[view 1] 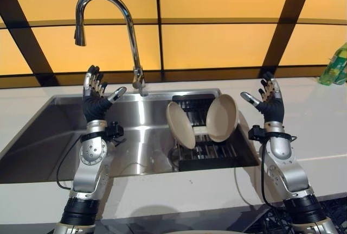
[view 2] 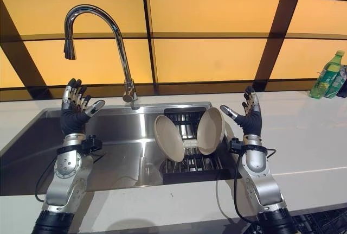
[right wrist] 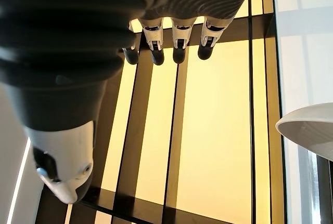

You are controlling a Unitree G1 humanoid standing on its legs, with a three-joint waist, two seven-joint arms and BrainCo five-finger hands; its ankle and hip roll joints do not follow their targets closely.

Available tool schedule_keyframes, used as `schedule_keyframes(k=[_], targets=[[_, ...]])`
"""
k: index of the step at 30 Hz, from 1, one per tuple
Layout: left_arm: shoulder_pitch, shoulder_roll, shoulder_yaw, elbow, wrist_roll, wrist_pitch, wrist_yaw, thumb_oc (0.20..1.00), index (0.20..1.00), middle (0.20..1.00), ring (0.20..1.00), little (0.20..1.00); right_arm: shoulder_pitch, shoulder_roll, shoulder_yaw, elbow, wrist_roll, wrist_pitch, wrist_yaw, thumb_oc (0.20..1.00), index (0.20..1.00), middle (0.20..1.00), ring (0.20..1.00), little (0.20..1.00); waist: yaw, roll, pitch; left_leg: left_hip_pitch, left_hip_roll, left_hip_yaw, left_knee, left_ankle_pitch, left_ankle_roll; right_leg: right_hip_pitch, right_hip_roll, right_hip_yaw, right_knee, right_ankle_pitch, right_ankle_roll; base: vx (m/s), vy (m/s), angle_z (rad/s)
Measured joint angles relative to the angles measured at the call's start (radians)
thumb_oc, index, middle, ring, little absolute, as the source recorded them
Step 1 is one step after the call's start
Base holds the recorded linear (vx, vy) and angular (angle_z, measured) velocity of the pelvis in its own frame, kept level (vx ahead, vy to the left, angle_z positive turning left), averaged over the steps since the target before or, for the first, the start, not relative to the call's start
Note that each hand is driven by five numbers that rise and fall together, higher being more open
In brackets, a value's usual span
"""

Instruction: Pick up plates and place into dishwasher.

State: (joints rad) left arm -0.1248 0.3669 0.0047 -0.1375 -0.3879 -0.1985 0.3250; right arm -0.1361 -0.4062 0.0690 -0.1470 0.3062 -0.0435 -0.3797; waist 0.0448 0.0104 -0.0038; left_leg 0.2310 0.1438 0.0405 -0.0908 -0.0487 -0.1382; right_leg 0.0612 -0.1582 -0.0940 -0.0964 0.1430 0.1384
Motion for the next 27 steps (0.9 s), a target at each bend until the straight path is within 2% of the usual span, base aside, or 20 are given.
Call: schedule_keyframes(k=[12,21,23,25,27], targets=[[0.0,0.003,0.019,0.0,0.004,0.0,-0.013,1.0,1.0,1.0,1.0,1.0,0.001,0.0,0.0,0.0,0.0,0.006,0.008,1.0,1.0,1.0,1.0,1.0,0.0,0.0,0.0,0.001,0.001,0.0,0.002,0.0,0.0,0.0,0.001,0.001,0.0,0.0,0.0,0.0,-0.042,0.0],[0.001,0.061,0.027,0.003,0.066,-0.003,-0.016,1.0,1.0,1.0,1.0,1.0,0.002,-0.015,0.0,0.0,0.002,0.014,0.051,1.0,1.0,1.0,1.0,1.0,0.003,-0.002,0.005,-0.007,0.009,-0.003,0.035,-0.006,0.0,-0.007,0.014,0.018,0.001,-0.009,-0.006,-0.01,-0.081,-0.03],[0.008,0.081,0.028,0.006,0.091,-0.005,-0.023,1.0,1.0,1.0,1.0,1.0,0.002,-0.025,0.0,-0.001,0.002,0.015,0.064,1.0,1.0,1.0,1.0,1.0,0.011,-0.009,0.017,-0.036,-0.001,-0.033,0.097,-0.036,0.034,-0.015,0.013,0.048,0.002,-0.006,-0.009,0.01,0.027,-0.22],[0.008,0.083,0.028,0.014,0.103,-0.006,-0.027,1.0,1.0,1.0,1.0,1.0,-0.001,-0.046,0.001,-0.002,0.002,0.015,0.063,1.0,1.0,1.0,1.0,1.0,0.024,0.001,0.031,-0.033,-0.009,-0.079,0.1,-0.048,0.051,-0.021,0.014,0.072,0.004,0.004,-0.012,0.02,0.105,-0.3],[0.007,0.097,0.029,0.022,0.159,-0.007,-0.025,1.0,1.0,1.0,1.0,1.0,-0.011,-0.046,0.003,-0.001,0.002,0.015,0.062,1.0,1.0,1.0,1.0,1.0,0.024,0.014,0.044,-0.033,-0.015,-0.078,0.081,-0.058,0.049,-0.032,0.009,0.086,0.004,0.012,-0.007,0.06,0.174,-0.22]])
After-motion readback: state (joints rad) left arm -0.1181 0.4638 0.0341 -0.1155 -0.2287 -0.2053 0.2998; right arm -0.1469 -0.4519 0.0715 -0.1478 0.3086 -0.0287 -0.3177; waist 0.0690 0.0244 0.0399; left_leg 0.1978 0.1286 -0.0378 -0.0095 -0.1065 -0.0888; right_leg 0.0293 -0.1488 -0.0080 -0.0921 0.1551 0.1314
